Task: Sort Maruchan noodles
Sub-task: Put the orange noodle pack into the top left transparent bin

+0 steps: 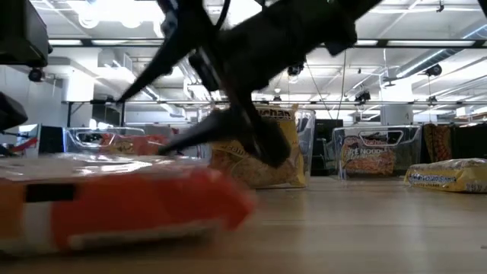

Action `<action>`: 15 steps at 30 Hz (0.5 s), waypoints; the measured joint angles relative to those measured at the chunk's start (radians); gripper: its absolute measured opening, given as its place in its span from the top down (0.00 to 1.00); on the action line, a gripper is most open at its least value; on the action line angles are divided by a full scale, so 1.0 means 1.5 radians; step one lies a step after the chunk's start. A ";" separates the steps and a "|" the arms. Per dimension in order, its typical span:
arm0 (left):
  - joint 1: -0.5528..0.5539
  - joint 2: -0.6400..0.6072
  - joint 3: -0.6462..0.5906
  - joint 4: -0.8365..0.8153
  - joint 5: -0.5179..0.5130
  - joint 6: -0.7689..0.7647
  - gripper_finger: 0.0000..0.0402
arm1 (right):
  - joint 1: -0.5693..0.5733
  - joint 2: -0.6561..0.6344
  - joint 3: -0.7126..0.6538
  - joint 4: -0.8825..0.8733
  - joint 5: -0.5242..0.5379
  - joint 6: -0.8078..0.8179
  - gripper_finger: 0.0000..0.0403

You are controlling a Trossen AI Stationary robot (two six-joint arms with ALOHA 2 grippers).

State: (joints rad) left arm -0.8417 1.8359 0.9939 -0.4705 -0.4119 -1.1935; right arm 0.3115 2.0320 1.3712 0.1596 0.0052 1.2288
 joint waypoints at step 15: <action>0.002 -0.033 0.027 -0.009 -0.108 0.083 0.70 | 0.000 -0.006 0.008 0.004 -0.056 -0.005 0.47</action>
State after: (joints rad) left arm -0.8394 1.7863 1.0346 -0.4840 -0.5733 -1.0696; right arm 0.3111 2.0237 1.3833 0.1651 -0.0786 1.2220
